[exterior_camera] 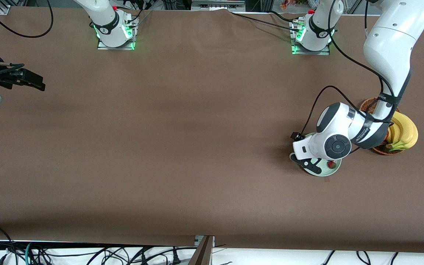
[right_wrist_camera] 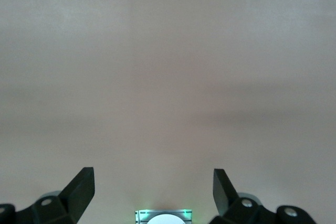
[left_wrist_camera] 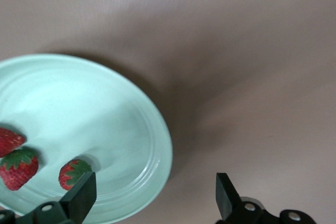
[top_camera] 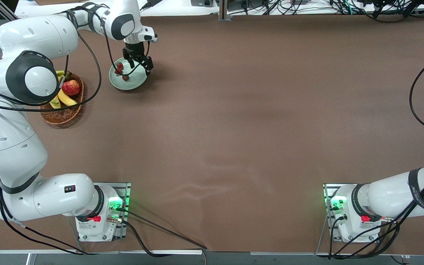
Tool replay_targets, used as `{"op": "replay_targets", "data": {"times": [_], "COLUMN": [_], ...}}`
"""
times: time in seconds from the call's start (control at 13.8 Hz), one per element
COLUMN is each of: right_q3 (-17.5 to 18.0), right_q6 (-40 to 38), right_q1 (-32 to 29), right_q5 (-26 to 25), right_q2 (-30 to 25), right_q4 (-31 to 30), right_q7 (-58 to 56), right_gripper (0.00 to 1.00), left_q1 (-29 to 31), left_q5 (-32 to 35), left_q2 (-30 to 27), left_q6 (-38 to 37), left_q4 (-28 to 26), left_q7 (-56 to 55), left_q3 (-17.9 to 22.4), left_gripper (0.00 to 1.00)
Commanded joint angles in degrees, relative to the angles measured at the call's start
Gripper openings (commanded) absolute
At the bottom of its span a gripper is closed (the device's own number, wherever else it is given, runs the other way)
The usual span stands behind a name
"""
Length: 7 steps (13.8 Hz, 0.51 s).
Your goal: Collect all strawberries into plate
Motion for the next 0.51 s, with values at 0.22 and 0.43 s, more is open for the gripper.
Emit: {"op": "replay_targets", "data": {"times": [0.22,0.43], "right_q3": [0.0,0.1], "right_q6": [0.2,0.1], "right_q1": [-0.3,-0.2], "right_q5": [0.2,0.6], "right_q2": [-0.6,-0.6], "right_q4": [-0.3,-0.3], "right_q7": [-1.5,-1.4], "right_gripper": [1.0,1.0], "left_q1": [2.3,2.6], "left_q5": [-5.5,-4.7], "left_q2": [-11.6,-13.4], "left_q6": [-16.4,-27.2], "left_q4": [12.2,22.1], "left_q7": [0.3,0.3], "left_q3": [-1.0,-0.8], "left_gripper": [1.0,1.0]}}
